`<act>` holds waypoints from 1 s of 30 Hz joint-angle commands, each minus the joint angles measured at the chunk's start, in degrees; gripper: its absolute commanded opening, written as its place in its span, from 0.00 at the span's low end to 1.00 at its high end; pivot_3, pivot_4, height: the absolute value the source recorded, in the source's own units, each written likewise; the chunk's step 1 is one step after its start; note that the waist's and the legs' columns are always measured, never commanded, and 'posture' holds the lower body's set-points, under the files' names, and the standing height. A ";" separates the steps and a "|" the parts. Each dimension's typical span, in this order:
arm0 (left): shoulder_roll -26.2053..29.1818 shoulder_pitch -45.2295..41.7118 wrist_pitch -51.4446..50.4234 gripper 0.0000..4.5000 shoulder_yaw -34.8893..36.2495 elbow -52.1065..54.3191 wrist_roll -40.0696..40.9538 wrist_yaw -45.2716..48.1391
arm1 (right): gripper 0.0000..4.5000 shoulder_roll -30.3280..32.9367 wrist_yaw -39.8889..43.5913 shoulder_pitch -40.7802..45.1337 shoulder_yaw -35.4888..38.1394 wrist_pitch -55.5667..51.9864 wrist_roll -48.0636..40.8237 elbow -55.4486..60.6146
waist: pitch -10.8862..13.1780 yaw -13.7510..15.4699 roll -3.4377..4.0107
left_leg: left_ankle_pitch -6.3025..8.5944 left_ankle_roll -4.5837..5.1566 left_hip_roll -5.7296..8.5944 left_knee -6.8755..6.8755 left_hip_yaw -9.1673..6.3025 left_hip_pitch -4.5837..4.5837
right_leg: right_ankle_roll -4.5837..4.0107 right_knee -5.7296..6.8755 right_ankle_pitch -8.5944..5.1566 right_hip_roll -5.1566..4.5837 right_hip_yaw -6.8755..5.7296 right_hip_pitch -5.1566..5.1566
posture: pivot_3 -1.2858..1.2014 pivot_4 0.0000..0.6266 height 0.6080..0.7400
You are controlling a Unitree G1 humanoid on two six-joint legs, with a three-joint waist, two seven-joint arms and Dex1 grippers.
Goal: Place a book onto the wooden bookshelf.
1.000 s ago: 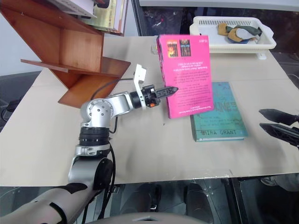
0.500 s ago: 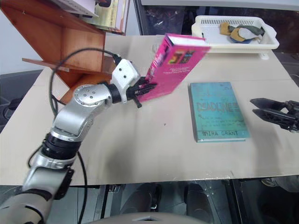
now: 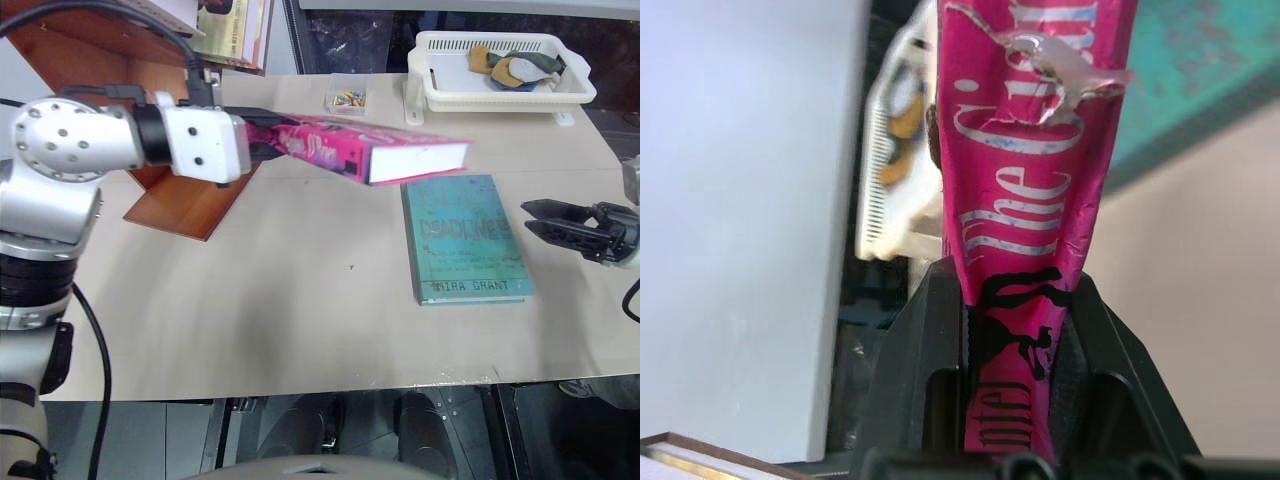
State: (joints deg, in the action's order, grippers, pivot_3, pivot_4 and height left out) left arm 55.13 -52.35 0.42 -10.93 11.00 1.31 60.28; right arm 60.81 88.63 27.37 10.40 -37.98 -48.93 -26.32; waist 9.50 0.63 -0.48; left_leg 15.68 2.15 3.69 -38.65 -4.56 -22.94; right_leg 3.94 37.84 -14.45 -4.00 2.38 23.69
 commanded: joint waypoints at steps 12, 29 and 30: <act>16.98 -4.67 11.21 0.12 7.03 -14.56 -1.90 14.80 | 0.87 1.00 3.87 7.66 -2.32 1.17 -5.14 -4.46 | 0.11 -1.55 0.09 | 0.02 0.05 -0.04 -0.01 0.01 0.01 | 0.01 0.05 -0.01 0.33 -0.02 0.02 | 0.52 0.24 1.00; 20.72 -4.29 13.30 0.12 7.57 -20.63 -5.22 15.00 | 0.87 -0.03 3.87 11.47 -3.51 1.81 -10.52 4.26 | 0.16 -1.92 0.17 | 0.11 0.20 -0.15 -0.07 0.04 0.02 | 0.01 0.16 -0.01 0.39 0.01 0.05 | 0.52 0.24 1.00; 21.09 -3.92 13.08 0.12 7.88 -20.92 -5.26 14.79 | 0.87 0.04 3.87 11.36 -3.38 1.99 -10.53 4.25 | 0.17 -1.99 0.18 | 0.11 0.20 -0.16 -0.07 0.05 0.02 | 0.01 0.17 -0.01 0.40 0.01 0.06 | 0.52 0.24 1.00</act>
State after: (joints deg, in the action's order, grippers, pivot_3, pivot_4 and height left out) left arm 73.05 -55.56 13.91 -6.73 -8.16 -2.07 75.94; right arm 59.97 88.83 38.53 6.39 -37.06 -58.41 -23.26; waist 9.66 -1.37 -0.30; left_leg 15.79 2.35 3.54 -38.73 -4.50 -22.92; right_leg 3.95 38.02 -14.46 -3.61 2.41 23.75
